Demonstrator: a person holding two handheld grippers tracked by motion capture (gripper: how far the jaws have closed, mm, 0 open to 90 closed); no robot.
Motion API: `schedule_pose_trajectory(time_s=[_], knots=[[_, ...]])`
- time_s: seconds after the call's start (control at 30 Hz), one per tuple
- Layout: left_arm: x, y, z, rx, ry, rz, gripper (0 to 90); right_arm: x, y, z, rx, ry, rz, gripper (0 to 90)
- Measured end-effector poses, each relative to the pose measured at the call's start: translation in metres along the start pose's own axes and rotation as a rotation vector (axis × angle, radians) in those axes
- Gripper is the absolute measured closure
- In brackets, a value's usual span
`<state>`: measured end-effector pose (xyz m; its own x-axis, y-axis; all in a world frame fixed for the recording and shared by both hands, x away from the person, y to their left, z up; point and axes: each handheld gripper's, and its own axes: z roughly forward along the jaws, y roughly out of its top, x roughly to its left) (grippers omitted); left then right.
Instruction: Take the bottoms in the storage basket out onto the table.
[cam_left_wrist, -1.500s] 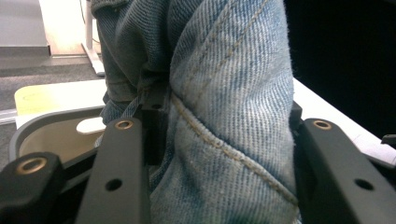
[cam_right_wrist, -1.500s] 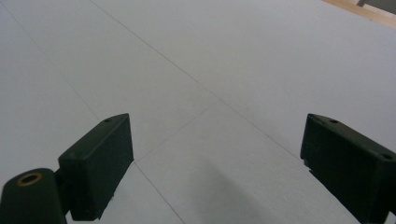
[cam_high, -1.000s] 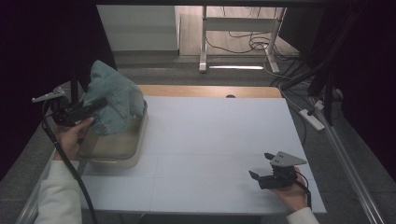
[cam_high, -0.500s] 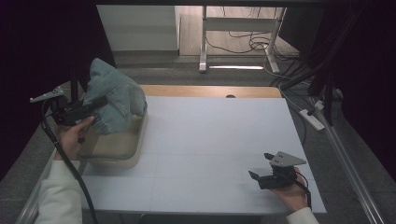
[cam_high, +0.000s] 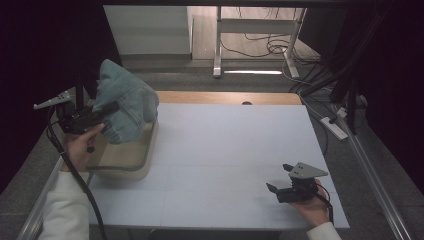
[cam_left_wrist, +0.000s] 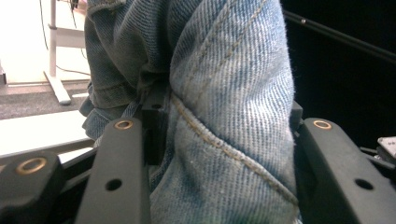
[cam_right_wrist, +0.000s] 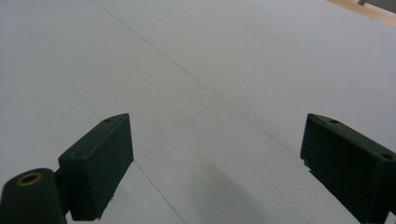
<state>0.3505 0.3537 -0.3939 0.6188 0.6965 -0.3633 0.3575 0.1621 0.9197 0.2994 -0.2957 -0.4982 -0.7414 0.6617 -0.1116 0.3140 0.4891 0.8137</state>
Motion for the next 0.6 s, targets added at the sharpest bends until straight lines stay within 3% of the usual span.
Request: schedule_pose_trajectory(time_s=[0.17, 0.6], knots=[[-0.004, 0.001, 0.0, -0.02, -0.023, -0.006, 53.9, 0.0, 0.0, 0.0, -0.005, -0.002, 0.002, 9.4], [-0.022, 0.005, 0.012, -0.012, -0.079, 0.022, 53.8, 0.0, 0.0, 0.0, -0.004, -0.003, 0.003, 9.4]])
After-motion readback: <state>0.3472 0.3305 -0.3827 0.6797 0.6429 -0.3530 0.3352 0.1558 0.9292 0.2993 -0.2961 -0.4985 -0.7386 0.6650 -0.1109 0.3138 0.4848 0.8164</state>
